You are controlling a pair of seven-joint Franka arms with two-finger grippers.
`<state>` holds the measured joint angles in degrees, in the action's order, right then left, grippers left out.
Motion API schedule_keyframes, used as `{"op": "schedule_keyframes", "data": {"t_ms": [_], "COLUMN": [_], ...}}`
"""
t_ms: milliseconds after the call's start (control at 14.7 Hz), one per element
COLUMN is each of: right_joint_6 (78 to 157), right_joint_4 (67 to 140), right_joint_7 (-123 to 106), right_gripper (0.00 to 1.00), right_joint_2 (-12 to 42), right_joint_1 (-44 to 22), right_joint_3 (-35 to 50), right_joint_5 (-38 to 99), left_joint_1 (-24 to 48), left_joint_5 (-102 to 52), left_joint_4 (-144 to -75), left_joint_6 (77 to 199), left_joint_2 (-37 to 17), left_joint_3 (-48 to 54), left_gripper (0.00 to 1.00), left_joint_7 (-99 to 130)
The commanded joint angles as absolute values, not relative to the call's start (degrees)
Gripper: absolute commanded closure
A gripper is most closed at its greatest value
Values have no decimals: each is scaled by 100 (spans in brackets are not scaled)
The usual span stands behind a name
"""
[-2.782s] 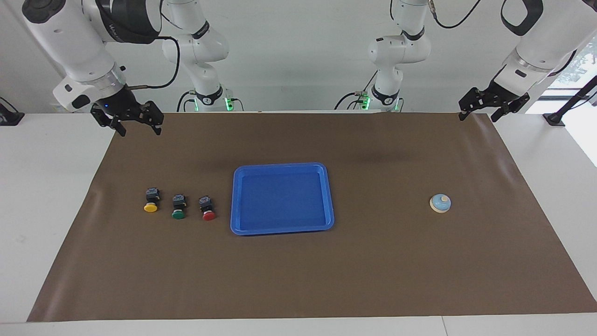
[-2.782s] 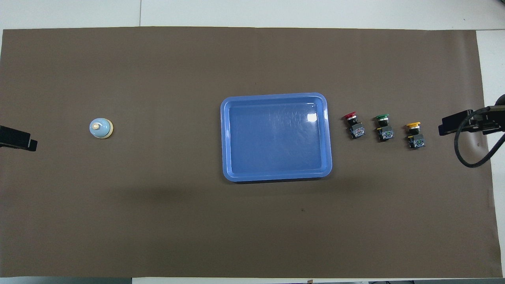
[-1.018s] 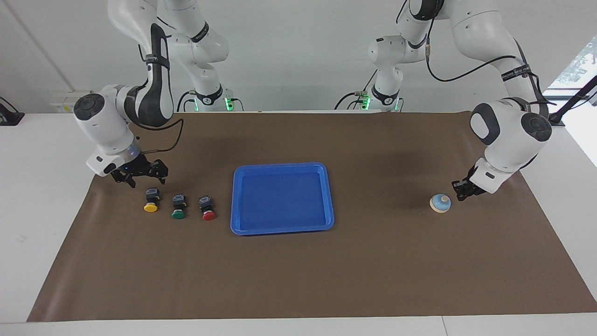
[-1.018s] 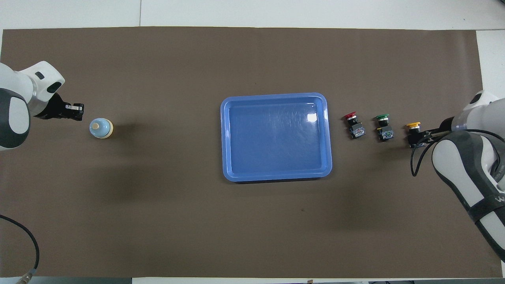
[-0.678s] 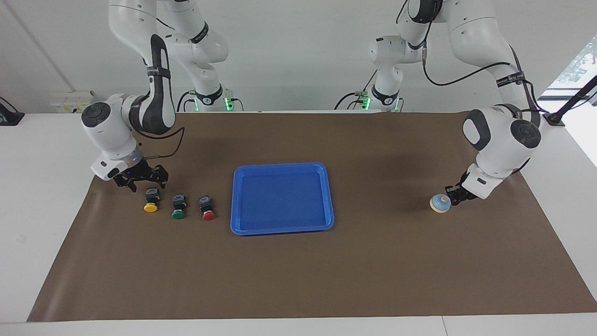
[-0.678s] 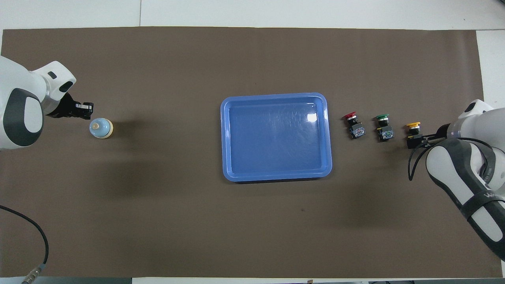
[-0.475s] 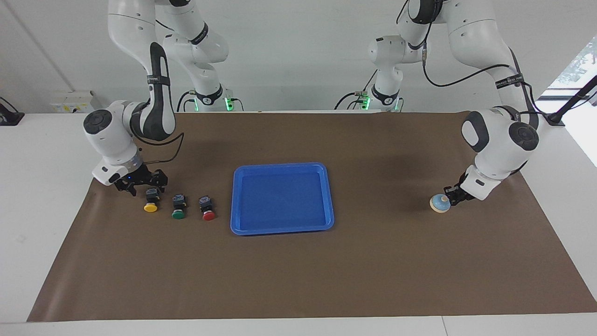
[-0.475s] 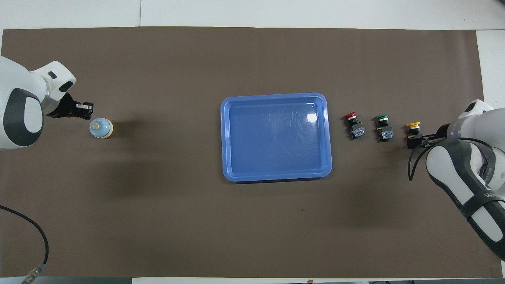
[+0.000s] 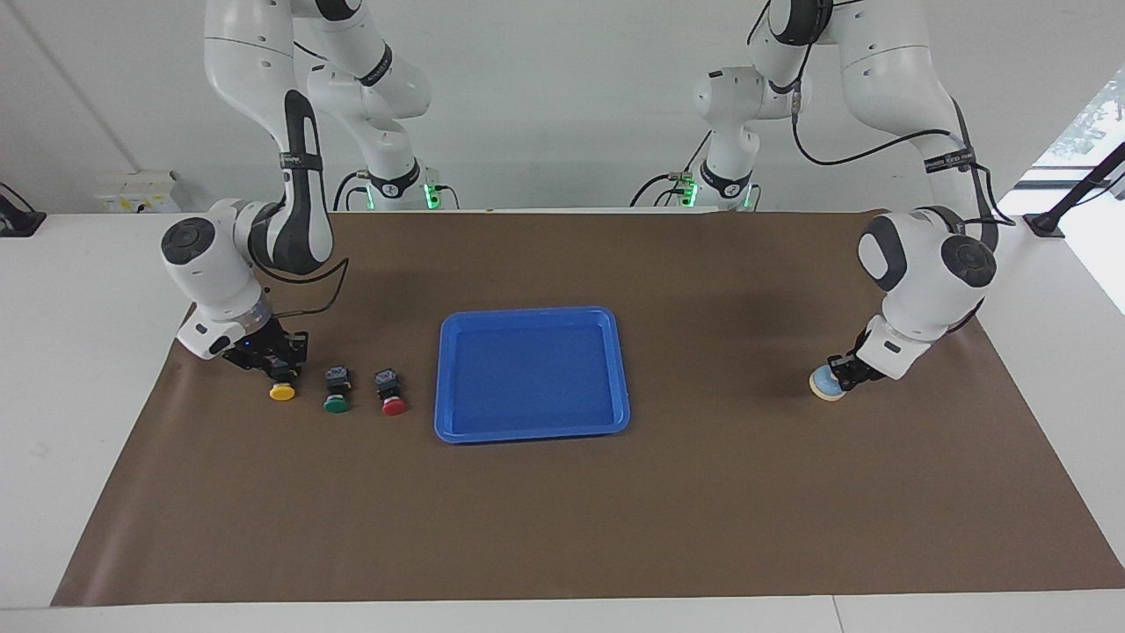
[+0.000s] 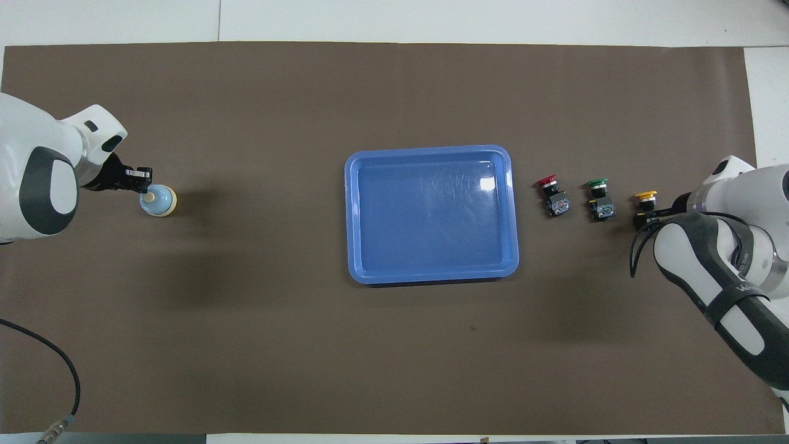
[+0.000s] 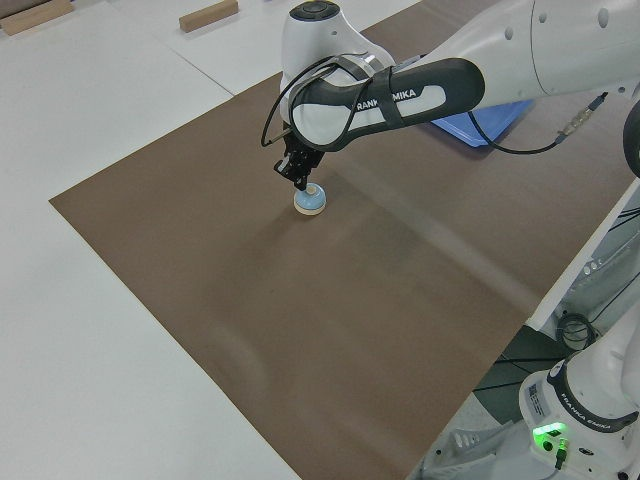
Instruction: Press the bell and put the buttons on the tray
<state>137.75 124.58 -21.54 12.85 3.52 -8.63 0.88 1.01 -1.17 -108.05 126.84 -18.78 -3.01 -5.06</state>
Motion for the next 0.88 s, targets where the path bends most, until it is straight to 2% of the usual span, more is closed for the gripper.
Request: {"op": "schedule_keyframes", "data": {"t_ms": [0, 204, 339, 543, 814], "right_joint_6": [13152, 11931, 11367, 11574, 12232], "right_joint_4": [12043, 11174, 10716, 10600, 10608], "right_joint_7": [-2364, -2155, -1244, 179, 1299], "right_gripper": [100, 100, 100, 100, 100], "right_joint_2": [1327, 1283, 1301, 1371, 1739], "right_joint_1": [343, -147, -656, -1859, -2670], "right_joint_3": [-835, -844, -835, -844, -835], "right_joint_5": [141, 176, 167, 228, 711], "left_joint_1": [167, 123, 97, 97, -34], "left_joint_5": [-62, -70, -70, -70, -88], "left_joint_4": [-10925, -10496, -10179, -9783, -9729], "left_joint_6": [12771, 12228, 11727, 10945, 10373], "left_joint_2": [-1837, -1881, -1846, -1636, -977], "left_joint_3": [-343, -343, -343, -378, -396], "left_gripper": [100, 100, 100, 100, 100], "left_joint_7": [-378, -387, -387, -395, -422]}}
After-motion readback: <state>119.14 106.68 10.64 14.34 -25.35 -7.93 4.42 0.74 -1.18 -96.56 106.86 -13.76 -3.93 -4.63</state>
